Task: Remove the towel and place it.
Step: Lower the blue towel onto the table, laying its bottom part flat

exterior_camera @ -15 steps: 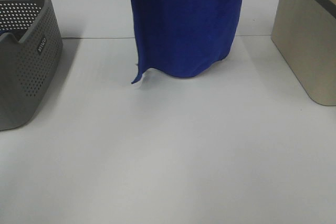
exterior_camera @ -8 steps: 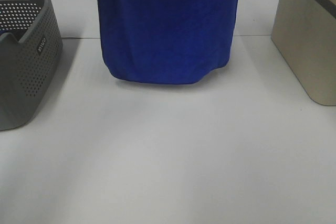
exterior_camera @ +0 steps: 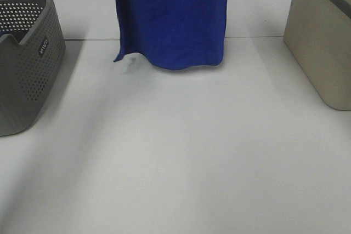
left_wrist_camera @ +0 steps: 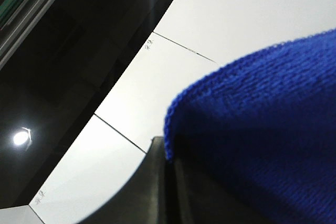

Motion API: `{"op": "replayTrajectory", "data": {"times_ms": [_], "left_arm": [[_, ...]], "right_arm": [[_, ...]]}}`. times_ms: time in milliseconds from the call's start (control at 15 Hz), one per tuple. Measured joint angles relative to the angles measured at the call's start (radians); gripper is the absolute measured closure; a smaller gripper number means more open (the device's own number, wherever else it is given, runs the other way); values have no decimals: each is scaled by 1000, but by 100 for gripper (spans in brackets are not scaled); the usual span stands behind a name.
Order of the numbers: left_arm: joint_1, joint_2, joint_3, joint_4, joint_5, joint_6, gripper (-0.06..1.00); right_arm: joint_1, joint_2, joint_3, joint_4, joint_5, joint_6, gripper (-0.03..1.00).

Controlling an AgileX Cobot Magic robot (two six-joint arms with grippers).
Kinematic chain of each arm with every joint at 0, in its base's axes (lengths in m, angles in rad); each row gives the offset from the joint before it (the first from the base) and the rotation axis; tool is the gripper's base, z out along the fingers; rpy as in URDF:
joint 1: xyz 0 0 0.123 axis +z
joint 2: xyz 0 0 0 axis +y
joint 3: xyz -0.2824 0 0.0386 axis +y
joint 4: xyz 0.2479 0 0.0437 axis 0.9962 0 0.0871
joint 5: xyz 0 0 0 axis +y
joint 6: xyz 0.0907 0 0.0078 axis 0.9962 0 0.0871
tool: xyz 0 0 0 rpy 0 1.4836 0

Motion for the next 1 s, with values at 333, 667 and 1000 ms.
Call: {"op": "replayTrajectory", "data": {"times_ms": [333, 667, 1000], "left_arm": [[0, 47, -69, 0, 27, -63, 94], [0, 48, -69, 0, 251, -126, 94], [-31, -13, -69, -54, 673, -197, 94]], "right_arm": [[-27, 8, -21, 3, 28, 1, 95], [-34, 1, -21, 7, 330, 32, 95], [-34, -93, -21, 58, 577, 57, 95]]}}
